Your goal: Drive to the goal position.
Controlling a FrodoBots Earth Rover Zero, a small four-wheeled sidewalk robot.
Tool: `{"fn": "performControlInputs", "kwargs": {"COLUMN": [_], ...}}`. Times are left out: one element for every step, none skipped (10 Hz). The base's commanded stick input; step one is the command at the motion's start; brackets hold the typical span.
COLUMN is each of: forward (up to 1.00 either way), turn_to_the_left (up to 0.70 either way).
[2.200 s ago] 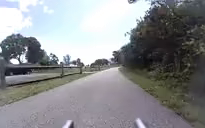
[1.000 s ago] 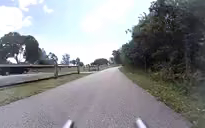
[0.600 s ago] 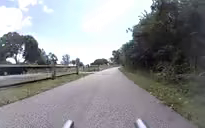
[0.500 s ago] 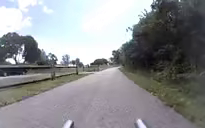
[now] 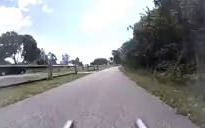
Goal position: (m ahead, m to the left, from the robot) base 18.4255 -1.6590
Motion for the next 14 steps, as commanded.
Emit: {"fn": "performControlInputs", "kwargs": {"forward": [0.5,0.5,0.5,0.5,0.5,0.5,0.5,0.5,0.5,0.5,0.5,0.5,0.5,0.5], "turn_to_the_left": [0.0,0.0,0.0,0.0,0.0,0.0,0.0,0.0,0.0,0.0,0.0,0.0,0.0,0.0]}}
